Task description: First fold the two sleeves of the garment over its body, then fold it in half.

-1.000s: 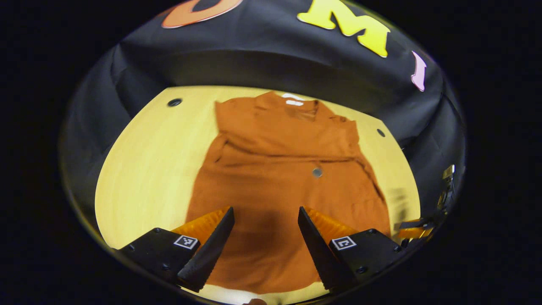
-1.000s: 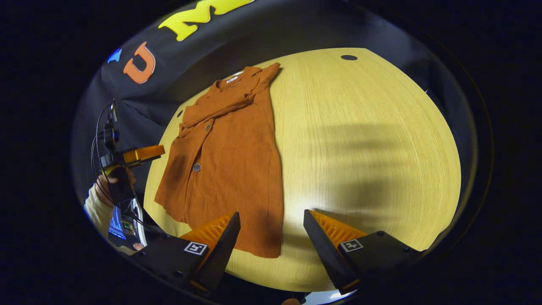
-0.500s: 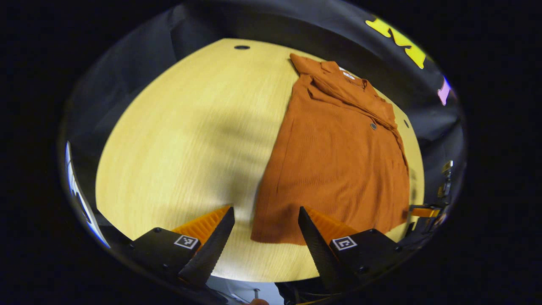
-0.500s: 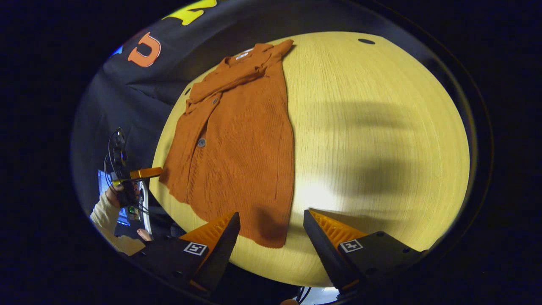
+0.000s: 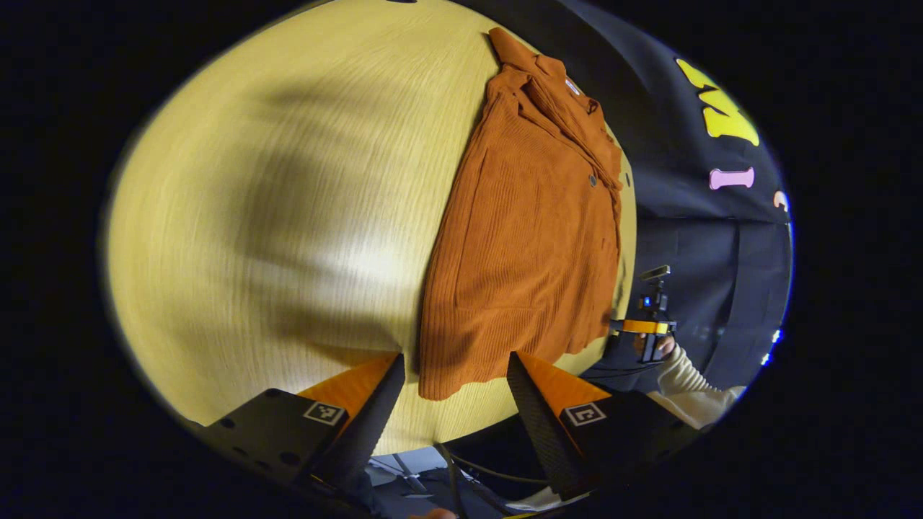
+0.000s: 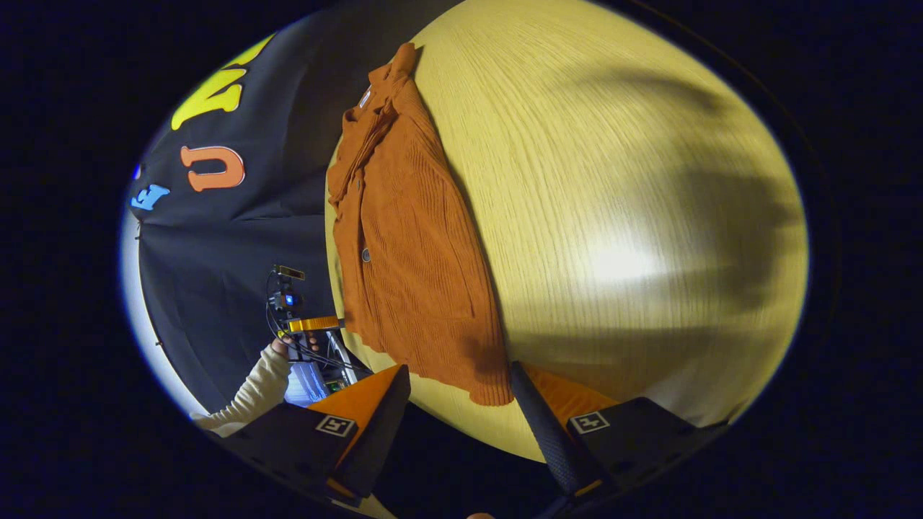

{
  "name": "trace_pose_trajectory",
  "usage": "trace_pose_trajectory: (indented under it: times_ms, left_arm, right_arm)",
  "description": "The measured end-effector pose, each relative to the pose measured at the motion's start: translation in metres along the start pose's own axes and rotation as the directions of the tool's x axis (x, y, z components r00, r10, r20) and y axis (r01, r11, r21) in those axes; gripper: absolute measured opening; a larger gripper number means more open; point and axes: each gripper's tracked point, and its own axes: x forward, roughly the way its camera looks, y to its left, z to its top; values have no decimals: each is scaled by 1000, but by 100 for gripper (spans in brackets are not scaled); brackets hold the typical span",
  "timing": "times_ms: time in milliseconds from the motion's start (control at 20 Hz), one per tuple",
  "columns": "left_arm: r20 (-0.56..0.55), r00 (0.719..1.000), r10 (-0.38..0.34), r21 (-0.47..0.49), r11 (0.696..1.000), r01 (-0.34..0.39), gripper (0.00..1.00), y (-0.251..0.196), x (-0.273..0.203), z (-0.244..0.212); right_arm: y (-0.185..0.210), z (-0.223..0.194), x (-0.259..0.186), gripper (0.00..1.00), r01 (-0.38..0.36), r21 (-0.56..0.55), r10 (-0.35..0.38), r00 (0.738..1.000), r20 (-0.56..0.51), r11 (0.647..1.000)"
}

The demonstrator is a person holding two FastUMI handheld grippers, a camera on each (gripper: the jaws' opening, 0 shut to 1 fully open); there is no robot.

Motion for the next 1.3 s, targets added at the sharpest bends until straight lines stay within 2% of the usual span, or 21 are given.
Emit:
trace_pose_trajectory:
  times_ms: [50,100,150,300,350,400,500,600,650,750,800,850,900,1000,1050,1150,1300]
  left_arm:
    - [4,1000,-23,12,1000,23,91,28,-4,-6]
    - [1,999,-42,23,999,42,91,-1,-6,5]
    - [0,999,-54,44,998,54,92,-10,-5,-3]
    - [-11,997,-70,79,994,71,91,-19,-2,-5]
    - [-18,997,-73,87,993,74,97,-20,-2,-6]
    - [-24,997,-74,95,993,76,91,-22,0,-7]
    - [-28,997,-76,100,992,78,89,-30,6,-7]
    - [-24,1000,2,118,993,1,88,-16,16,-7]
    - [-12,1000,24,115,993,-22,71,-9,13,-5]
    - [2,1000,29,70,997,-30,35,-8,14,-4]
    - [10,999,43,59,997,-43,30,-4,15,-4]
    - [9,999,52,51,997,-52,22,-1,17,-6]
    - [11,998,61,46,997,-61,19,-2,17,-5]
    - [11,996,91,60,994,-91,16,-3,18,-4]
    - [13,994,112,69,991,-113,13,-5,18,-7]
    - [38,988,152,86,984,-155,5,-10,21,-6]
    - [68,975,211,113,969,-218,3,-15,24,-9]
  right_arm:
    - [1,-1,2,90,2,-25,-3,1000,-5,1000]
    - [4,-1,6,90,7,-39,-8,1000,-10,999]
    - [6,2,10,88,3,-33,-3,1000,-14,999]
    - [18,3,25,84,-30,-2,30,999,-33,1000]
    - [22,3,29,84,-39,-11,39,998,-40,999]
    - [23,3,34,83,-38,-18,37,998,-45,999]
    - [24,4,38,78,-32,-17,31,998,-49,999]
    - [22,5,39,71,-20,-15,19,999,-50,1000]
    - [21,6,40,65,-21,-9,21,999,-48,1000]
    - [17,6,40,60,-5,-7,4,999,-44,1000]
    - [10,5,41,59,22,-18,-22,999,-41,1000]
    - [9,6,40,38,23,-17,-24,999,-39,1000]
    - [10,7,41,29,19,-11,-20,999,-37,1000]
    - [4,7,42,27,44,-18,-44,999,-29,999]
    - [4,9,39,14,46,-28,-47,999,-18,999]
    - [3,7,42,10,57,-59,-58,998,-10,997]
    - [7,9,41,5,93,-130,-92,996,16,987]
